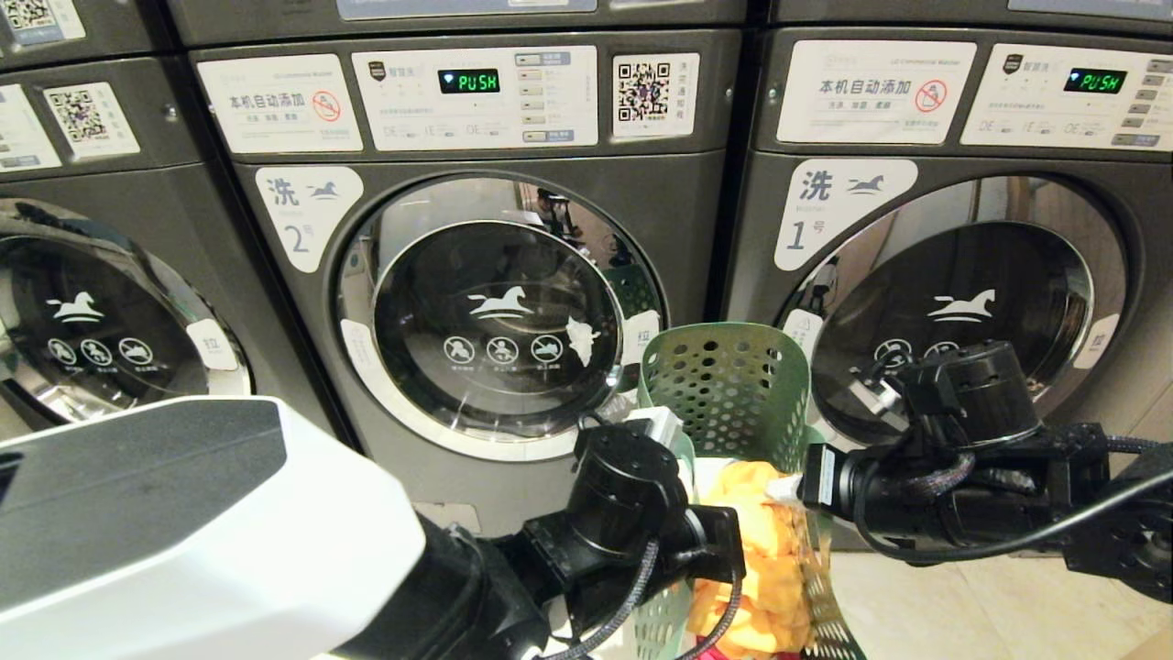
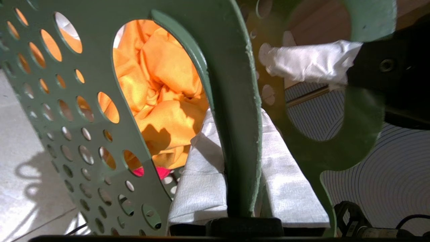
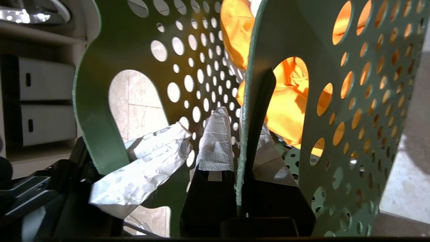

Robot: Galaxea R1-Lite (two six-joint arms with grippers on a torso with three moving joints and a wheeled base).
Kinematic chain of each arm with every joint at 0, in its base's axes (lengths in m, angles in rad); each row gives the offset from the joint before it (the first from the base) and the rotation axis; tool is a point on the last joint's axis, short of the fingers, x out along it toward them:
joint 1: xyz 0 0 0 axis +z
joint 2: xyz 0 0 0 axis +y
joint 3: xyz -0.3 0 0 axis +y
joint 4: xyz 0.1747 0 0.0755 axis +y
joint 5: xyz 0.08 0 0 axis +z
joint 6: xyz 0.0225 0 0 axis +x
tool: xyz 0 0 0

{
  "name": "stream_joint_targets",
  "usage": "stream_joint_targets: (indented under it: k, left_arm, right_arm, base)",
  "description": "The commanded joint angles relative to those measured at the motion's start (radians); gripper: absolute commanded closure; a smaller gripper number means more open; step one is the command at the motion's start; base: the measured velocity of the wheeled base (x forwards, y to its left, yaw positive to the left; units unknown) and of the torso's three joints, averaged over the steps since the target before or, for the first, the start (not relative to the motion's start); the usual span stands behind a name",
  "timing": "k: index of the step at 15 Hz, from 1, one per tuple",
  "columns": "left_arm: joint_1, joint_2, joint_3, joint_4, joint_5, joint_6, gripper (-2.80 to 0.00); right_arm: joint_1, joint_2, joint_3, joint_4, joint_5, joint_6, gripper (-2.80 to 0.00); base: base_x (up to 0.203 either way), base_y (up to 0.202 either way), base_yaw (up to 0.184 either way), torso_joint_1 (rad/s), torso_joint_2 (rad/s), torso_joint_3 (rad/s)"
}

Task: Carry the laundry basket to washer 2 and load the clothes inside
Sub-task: Pick up the clothes basket and put it beside the washing machine

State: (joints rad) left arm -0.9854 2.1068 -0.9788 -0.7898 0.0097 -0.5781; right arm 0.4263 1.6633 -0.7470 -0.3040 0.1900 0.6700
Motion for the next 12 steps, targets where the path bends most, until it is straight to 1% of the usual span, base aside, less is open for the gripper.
stream_joint_targets:
  k: [1, 3, 5, 7, 9, 12]
  left_arm:
    - [-0.018, 0.063, -0.04, -0.003, 0.001, -0.003, 0.0]
    - [-0.041, 0.108, -0.086, -0.003, 0.003, -0.003, 0.0]
    - [-0.057, 0.153, -0.135, -0.003, 0.005, -0.003, 0.0]
    - [-0.074, 0.203, -0.203, 0.002, 0.006, -0.003, 0.0]
    - [-0.086, 0.236, -0.266, 0.049, 0.006, -0.003, 0.0]
    - [-0.088, 0.284, -0.33, 0.082, 0.006, -0.003, 0.0]
  right_arm:
    - [-0.032, -0.027, 0.024, -0.003, 0.002, 0.003, 0.0]
    - [-0.077, -0.042, 0.054, -0.003, 0.003, -0.003, 0.0]
    - [-0.096, -0.046, 0.084, -0.007, 0.004, -0.006, 0.0]
    - [-0.107, -0.025, 0.117, -0.056, 0.004, -0.006, 0.0]
    - [-0.118, 0.013, 0.145, -0.116, 0.002, -0.009, 0.0]
    - [-0.135, 0.097, 0.161, -0.165, -0.002, -0.011, 0.0]
  base:
    - [0.0, 0.0, 0.0, 0.001, 0.0, -0.144]
    - [0.0, 0.0, 0.0, 0.005, 0.0, -0.181]
    - [0.0, 0.0, 0.0, 0.002, 0.0, -0.19]
    - [0.0, 0.0, 0.0, 0.005, 0.0, -0.193]
    - [0.0, 0.0, 0.0, 0.002, 0.0, -0.202]
    - [0.0, 0.0, 0.0, 0.002, 0.0, -0.201]
